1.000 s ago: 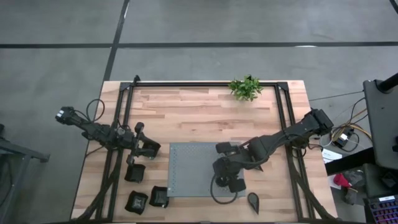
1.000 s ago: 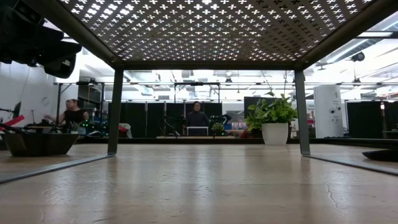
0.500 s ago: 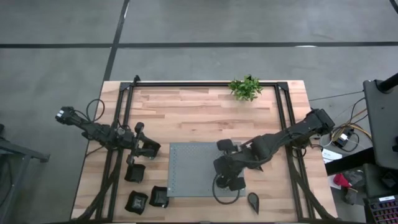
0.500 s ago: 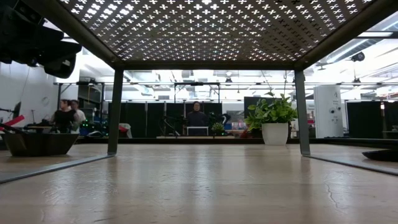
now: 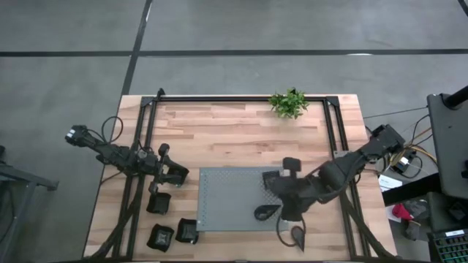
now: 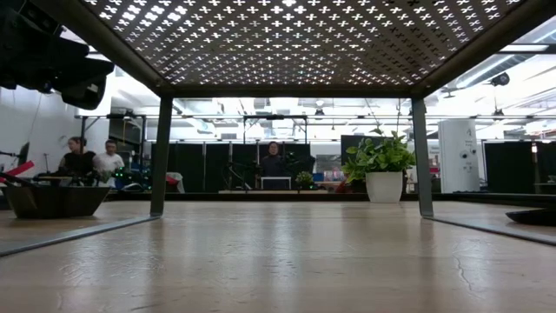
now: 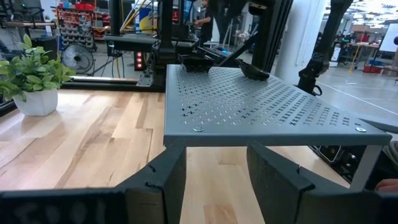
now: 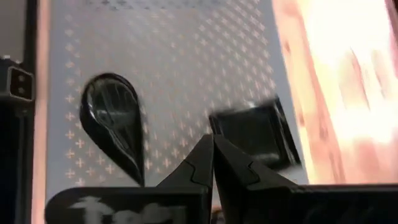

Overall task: Pick & Place Mini shaped plates
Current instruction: Stack the drop-shaped plate on top of the drop-shaped plate on the shelf

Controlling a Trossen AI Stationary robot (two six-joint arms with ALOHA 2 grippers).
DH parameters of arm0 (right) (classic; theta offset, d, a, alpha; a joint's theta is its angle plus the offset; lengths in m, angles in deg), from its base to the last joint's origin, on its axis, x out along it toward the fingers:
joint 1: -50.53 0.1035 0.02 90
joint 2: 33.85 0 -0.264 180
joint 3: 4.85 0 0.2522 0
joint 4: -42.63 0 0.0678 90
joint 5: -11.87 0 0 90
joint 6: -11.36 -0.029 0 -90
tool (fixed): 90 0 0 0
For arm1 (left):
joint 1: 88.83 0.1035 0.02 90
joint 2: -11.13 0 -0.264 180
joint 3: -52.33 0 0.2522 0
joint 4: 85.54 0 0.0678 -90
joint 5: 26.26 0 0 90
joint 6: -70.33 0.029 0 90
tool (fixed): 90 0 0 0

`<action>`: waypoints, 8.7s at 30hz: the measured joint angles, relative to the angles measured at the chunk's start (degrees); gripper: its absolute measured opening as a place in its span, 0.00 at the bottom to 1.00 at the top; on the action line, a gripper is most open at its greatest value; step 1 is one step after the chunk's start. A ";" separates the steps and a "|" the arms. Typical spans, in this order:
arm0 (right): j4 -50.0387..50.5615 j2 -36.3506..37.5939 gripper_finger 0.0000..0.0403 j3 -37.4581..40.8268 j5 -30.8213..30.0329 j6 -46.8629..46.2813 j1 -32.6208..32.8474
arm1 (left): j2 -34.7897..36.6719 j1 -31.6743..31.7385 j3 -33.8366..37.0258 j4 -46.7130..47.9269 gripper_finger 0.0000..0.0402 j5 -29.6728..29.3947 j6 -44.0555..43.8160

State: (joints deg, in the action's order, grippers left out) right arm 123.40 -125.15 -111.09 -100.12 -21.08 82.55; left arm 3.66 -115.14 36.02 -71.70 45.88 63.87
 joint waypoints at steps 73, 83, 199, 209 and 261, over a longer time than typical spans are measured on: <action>-33.87 23.58 0.26 65.27 5.53 -59.21 5.09 | 0.00 0.01 0.00 0.00 0.41 0.00 0.00; -36.47 22.02 0.20 65.29 6.06 -58.93 5.09 | 0.01 0.02 0.00 0.00 0.41 0.00 0.00; -10.89 -7.88 0.02 -1.38 10.53 8.76 -1.30 | -0.06 0.00 0.00 0.00 0.41 0.00 0.00; -10.99 -8.16 0.02 -0.07 10.46 7.82 -1.30 | -0.06 0.01 0.00 0.00 0.41 0.00 0.00; 17.19 -2.37 0.17 5.16 9.87 -49.18 14.31 | -0.06 0.00 0.00 0.02 0.41 0.00 0.00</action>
State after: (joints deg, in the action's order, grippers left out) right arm 140.59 -127.52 -105.94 -90.25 -70.26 96.86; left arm 3.60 -115.14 36.02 -71.68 45.88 63.87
